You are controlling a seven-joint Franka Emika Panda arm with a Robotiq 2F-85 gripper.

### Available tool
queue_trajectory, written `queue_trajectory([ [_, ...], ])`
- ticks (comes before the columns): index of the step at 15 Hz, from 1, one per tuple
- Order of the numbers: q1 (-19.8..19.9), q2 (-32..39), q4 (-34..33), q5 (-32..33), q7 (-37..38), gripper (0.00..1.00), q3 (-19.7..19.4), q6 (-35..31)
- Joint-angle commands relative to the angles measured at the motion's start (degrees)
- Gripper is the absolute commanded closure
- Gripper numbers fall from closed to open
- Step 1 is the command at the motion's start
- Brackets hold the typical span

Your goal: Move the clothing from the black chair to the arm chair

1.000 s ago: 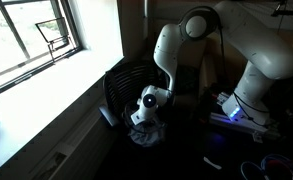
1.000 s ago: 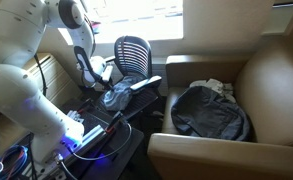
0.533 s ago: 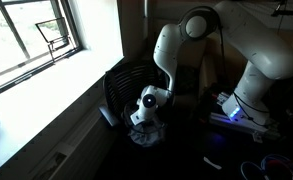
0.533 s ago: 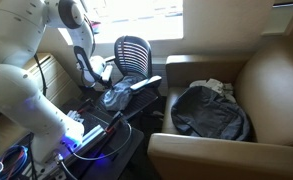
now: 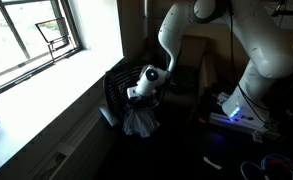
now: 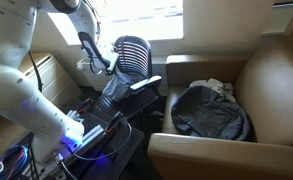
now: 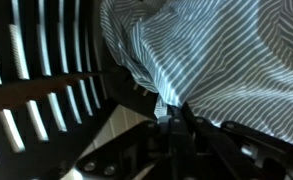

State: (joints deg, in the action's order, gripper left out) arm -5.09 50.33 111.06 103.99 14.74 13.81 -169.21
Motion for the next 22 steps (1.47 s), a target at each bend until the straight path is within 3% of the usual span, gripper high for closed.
queue_trajectory([
  [1,6.3,-12.5,8.5,7.4,14.9,1.0,1.8,-3.5],
  [5,15.5,-23.8,14.8,15.4,32.6,1.0,6.0,-8.7],
  [7,25.2,-27.9,14.4,26.8,42.1,1.0,14.6,-12.5],
  [8,17.7,-22.1,11.6,20.4,36.0,1.0,8.5,-9.8],
  [10,23.5,-26.0,12.5,25.4,40.9,1.0,13.0,-12.1],
  [11,24.9,-28.1,13.5,26.5,42.2,1.0,14.1,-8.0],
  [12,28.8,-30.2,12.6,27.5,43.7,1.0,13.8,-8.3],
  [16,37.0,-36.8,12.5,26.2,50.2,1.0,12.9,-12.2],
  [17,44.2,-33.9,6.6,36.2,48.8,1.0,19.0,-21.6],
  [18,48.4,-34.2,4.6,38.1,49.3,1.0,21.8,-25.2],
  [20,57.4,-32.3,-1.2,36.1,42.6,1.0,27.4,-35.4],
  [21,61.7,-26.0,0.2,33.1,35.5,1.0,33.9,-29.0],
  [22,66.4,-24.9,-1.4,34.9,32.6,1.0,37.3,-30.3],
])
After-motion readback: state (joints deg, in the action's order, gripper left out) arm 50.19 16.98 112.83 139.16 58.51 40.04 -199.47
